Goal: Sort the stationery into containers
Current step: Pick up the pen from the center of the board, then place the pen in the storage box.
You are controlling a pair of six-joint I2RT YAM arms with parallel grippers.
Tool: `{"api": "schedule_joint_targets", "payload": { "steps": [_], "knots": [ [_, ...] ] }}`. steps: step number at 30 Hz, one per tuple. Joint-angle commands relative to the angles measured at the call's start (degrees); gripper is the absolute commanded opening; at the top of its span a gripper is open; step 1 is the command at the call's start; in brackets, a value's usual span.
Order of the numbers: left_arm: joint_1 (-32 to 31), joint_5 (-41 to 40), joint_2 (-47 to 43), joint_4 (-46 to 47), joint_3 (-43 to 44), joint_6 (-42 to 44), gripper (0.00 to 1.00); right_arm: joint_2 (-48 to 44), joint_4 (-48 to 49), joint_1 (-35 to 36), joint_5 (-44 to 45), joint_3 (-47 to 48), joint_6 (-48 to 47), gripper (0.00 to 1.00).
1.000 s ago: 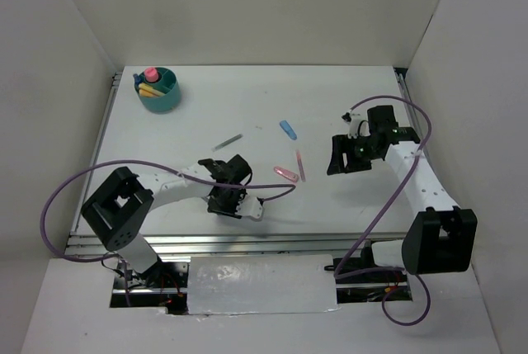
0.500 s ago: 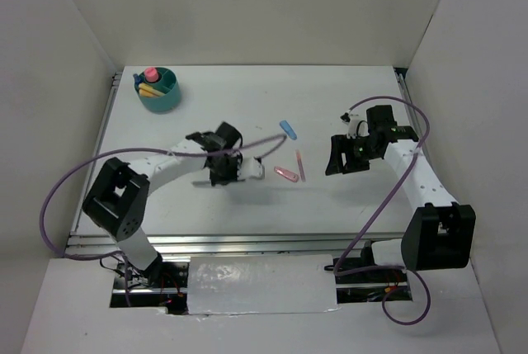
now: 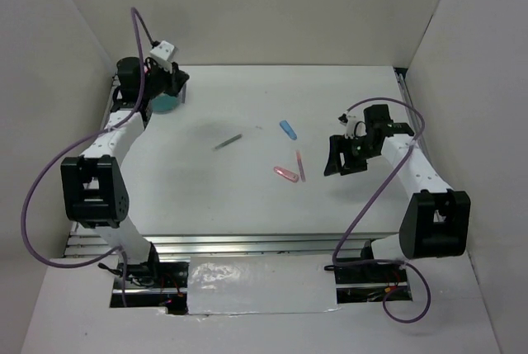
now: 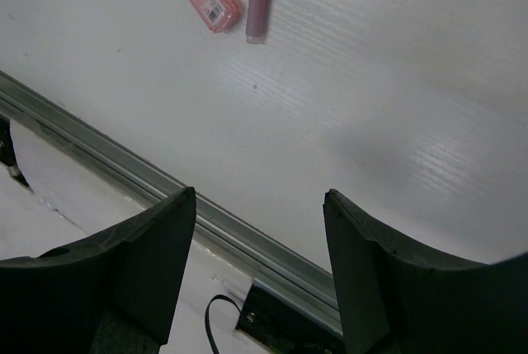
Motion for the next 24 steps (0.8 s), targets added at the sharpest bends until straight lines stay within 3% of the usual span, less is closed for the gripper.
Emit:
{"api": "schedule_joint_targets", "payload": {
  "steps": [1,5,12,24],
  "knots": [
    [1.07,-0.15,3.48,30.52,-1.97,-8.44,0.0,1.57,1.79,-0.36,-1.29,2.94,-0.44,0.7],
    [2.39,-2.17,11.76,31.13,8.74,-8.59,0.0,3.85,1.7,-0.36,-1.29,3.56,-0.71,0.7],
    [3.01,-9.03,22.48,33.68,18.43,-4.99,0.0,7.55,0.82,-3.35,-1.64,5.05,-1.23,0.7],
    [5.2,-12.99,26.89,33.25,21.17,-2.7,0.0,11.51,0.91,-4.4,-2.78,6.2,-1.5,0.7]
  ]
}}
